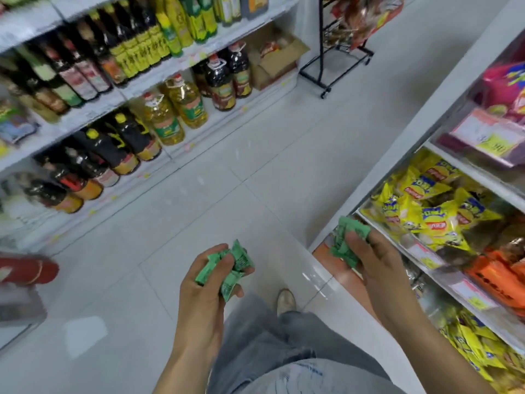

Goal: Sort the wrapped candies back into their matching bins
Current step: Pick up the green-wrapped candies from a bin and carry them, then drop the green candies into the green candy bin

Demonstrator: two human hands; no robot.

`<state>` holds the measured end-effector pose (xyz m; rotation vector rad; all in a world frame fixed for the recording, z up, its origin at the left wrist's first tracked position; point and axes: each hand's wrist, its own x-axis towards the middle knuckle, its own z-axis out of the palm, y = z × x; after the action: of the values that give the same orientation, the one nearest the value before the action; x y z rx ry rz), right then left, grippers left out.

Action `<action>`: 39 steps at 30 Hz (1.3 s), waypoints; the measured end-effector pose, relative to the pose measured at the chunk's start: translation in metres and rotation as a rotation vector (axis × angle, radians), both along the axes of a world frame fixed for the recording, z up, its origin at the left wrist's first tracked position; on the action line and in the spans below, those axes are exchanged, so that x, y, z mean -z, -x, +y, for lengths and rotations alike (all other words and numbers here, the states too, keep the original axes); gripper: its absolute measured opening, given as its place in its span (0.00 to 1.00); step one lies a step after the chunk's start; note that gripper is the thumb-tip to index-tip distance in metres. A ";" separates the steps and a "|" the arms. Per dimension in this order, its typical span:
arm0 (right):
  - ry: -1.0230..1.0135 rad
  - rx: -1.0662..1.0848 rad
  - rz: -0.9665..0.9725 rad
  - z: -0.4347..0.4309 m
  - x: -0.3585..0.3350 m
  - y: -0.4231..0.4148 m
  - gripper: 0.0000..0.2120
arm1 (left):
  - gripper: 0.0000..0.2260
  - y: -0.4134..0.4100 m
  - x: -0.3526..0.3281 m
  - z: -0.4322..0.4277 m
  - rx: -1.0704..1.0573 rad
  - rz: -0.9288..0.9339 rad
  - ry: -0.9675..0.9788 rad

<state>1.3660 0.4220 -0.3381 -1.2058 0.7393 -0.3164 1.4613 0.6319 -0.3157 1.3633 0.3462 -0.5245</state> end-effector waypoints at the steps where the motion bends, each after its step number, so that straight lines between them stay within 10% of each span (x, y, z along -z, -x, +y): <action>1: 0.007 0.028 -0.016 -0.004 -0.005 -0.008 0.18 | 0.09 -0.015 -0.004 -0.009 0.043 -0.011 0.006; 10: 0.252 0.387 -0.099 -0.043 -0.060 -0.037 0.07 | 0.15 -0.119 -0.049 -0.128 0.676 -0.203 0.199; 14: 0.388 0.559 -0.128 -0.065 -0.101 -0.026 0.25 | 0.15 -0.125 -0.094 -0.190 0.962 -0.373 0.325; 17: 0.536 0.622 -0.188 -0.081 -0.141 -0.009 0.20 | 0.08 -0.112 -0.131 -0.232 1.083 -0.464 0.455; 33: 1.190 0.694 -0.265 -0.194 -0.322 0.030 0.09 | 0.01 -0.062 -0.271 -0.352 0.953 -0.877 0.722; 39: 1.314 0.558 0.193 -0.243 -0.362 0.001 0.13 | 0.01 -0.069 -0.286 -0.363 0.890 -0.947 0.655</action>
<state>1.3650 0.1795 0.0241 -2.2563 1.0667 -1.2958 1.5308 0.2689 -0.0300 0.9138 -1.1623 -0.5664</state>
